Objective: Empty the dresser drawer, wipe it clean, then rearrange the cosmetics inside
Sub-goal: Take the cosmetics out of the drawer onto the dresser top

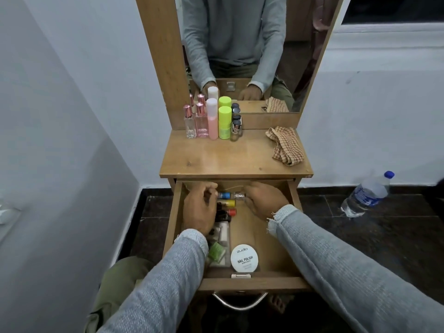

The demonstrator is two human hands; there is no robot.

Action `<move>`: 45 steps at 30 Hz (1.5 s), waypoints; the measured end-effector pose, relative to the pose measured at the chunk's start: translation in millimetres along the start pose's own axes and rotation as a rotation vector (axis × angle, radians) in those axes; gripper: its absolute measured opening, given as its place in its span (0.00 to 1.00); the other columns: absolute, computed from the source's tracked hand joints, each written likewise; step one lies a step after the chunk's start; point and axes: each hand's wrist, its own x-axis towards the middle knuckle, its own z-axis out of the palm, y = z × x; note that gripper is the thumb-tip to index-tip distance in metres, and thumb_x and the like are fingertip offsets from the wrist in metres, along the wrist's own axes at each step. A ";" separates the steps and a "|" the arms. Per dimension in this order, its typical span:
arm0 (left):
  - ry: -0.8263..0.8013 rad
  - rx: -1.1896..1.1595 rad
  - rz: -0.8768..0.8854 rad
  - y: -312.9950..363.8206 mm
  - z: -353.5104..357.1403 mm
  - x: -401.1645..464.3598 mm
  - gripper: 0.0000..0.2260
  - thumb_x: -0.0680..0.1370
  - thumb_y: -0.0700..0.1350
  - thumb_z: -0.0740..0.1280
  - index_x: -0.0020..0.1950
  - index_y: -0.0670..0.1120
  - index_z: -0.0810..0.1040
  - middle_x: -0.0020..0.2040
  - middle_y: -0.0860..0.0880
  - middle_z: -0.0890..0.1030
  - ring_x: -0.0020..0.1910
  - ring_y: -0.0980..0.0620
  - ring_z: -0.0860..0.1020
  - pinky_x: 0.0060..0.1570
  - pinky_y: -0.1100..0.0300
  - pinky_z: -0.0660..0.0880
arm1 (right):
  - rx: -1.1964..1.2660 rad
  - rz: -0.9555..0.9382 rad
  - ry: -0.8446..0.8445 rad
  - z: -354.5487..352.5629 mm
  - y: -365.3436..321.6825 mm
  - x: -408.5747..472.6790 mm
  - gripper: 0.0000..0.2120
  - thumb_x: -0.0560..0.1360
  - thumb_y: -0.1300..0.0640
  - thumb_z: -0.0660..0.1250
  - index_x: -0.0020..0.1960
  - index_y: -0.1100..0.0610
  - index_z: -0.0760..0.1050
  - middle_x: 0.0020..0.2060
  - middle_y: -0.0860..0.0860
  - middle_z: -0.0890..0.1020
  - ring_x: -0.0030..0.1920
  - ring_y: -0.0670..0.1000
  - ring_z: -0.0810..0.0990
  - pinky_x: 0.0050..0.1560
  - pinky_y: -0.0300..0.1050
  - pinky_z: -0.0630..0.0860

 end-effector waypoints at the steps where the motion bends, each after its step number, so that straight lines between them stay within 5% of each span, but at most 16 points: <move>1: 0.004 0.001 -0.026 -3.3 -0.9 -2.7 0.06 0.77 0.38 0.67 0.52 0.47 0.79 0.48 0.54 0.81 0.48 0.53 0.80 0.49 0.48 0.80 | -0.021 0.028 -0.028 5.5 -1.4 0.2 0.14 0.78 0.57 0.58 0.62 0.55 0.72 0.57 0.53 0.77 0.55 0.57 0.78 0.51 0.52 0.77; 11: 0.031 -0.086 -0.192 -13.9 -1.9 -5.7 0.08 0.77 0.37 0.66 0.52 0.49 0.79 0.49 0.51 0.82 0.48 0.52 0.81 0.49 0.47 0.81 | -0.034 0.212 -0.043 36.0 -4.4 0.6 0.18 0.77 0.60 0.63 0.66 0.55 0.71 0.63 0.54 0.72 0.59 0.59 0.76 0.52 0.53 0.78; 18: -0.045 0.019 -0.091 -11.4 1.5 -10.3 0.07 0.78 0.40 0.66 0.55 0.47 0.79 0.52 0.50 0.82 0.51 0.51 0.80 0.52 0.48 0.80 | 0.365 0.143 0.185 23.9 -6.1 -9.3 0.09 0.72 0.56 0.71 0.51 0.54 0.77 0.50 0.48 0.77 0.48 0.48 0.77 0.49 0.41 0.75; 27: -0.211 0.115 0.118 -2.2 6.6 -13.5 0.10 0.76 0.43 0.70 0.56 0.49 0.78 0.50 0.52 0.81 0.47 0.53 0.79 0.48 0.52 0.78 | 0.761 0.046 0.322 -8.7 -26.0 -14.0 0.15 0.69 0.61 0.72 0.54 0.53 0.74 0.45 0.46 0.80 0.43 0.44 0.80 0.46 0.36 0.77; 31: -0.157 0.025 0.112 0.1 5.0 -13.3 0.10 0.75 0.43 0.71 0.56 0.48 0.80 0.48 0.53 0.82 0.44 0.56 0.79 0.45 0.56 0.79 | 0.940 0.078 0.315 -13.2 -35.0 -14.6 0.17 0.70 0.64 0.73 0.56 0.56 0.73 0.45 0.50 0.81 0.41 0.43 0.83 0.43 0.32 0.77; 39: -0.127 -0.015 0.037 1.1 7.2 -13.4 0.09 0.76 0.48 0.70 0.56 0.49 0.79 0.48 0.55 0.82 0.46 0.58 0.80 0.46 0.55 0.80 | 0.983 0.125 0.412 -26.2 -32.3 -3.6 0.21 0.69 0.61 0.76 0.58 0.54 0.72 0.48 0.47 0.81 0.44 0.44 0.83 0.46 0.38 0.80; 45: -0.116 0.023 -0.007 -1.8 8.7 -13.4 0.08 0.76 0.46 0.71 0.53 0.49 0.79 0.47 0.53 0.82 0.45 0.56 0.80 0.45 0.53 0.80 | 0.885 0.255 0.648 -59.1 -2.4 39.6 0.19 0.68 0.63 0.75 0.57 0.55 0.74 0.45 0.45 0.81 0.43 0.38 0.80 0.44 0.27 0.76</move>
